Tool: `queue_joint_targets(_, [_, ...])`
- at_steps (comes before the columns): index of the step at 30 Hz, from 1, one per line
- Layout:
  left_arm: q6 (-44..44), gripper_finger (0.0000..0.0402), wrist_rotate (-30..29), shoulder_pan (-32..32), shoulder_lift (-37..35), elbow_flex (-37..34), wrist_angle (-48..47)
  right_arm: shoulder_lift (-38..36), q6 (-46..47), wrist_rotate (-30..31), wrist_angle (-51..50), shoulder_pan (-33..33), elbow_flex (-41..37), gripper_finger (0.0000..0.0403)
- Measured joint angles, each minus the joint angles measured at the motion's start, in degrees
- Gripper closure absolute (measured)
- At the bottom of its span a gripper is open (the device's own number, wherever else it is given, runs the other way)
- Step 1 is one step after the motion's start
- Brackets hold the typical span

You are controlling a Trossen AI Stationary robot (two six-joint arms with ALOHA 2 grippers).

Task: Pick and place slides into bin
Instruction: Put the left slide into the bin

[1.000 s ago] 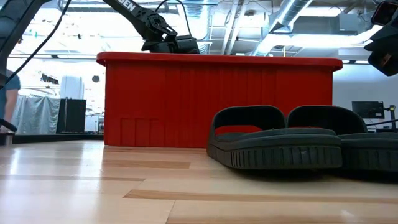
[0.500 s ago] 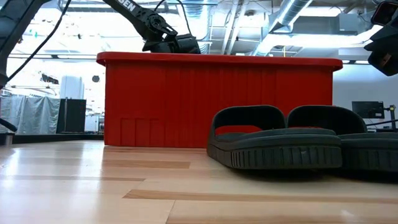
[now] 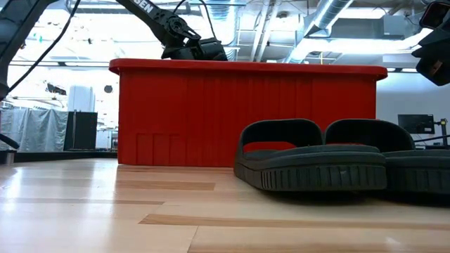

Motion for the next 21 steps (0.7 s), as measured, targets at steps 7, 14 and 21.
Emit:
queue_joint_targets(7, [-0.04, 0.0401, -0.02, -0.01, 0.00, 0.00, -0.04, 0.00, -0.01, 0.01, -0.02, 0.01, 0.00, 0.0326])
queue_joint_targets(14, [-0.10, 0.0401, -0.04, 0.00, 0.00, 0.00, -0.11, 0.00, 0.01, 0.02, -0.02, 0.01, -0.01, 0.0326])
queue_joint_targets(21, [-0.56, 0.0401, -0.07, 0.00, 0.00, 0.00, -0.55, 0.00, -0.01, 0.02, 0.00, -0.01, 0.01, 0.0326])
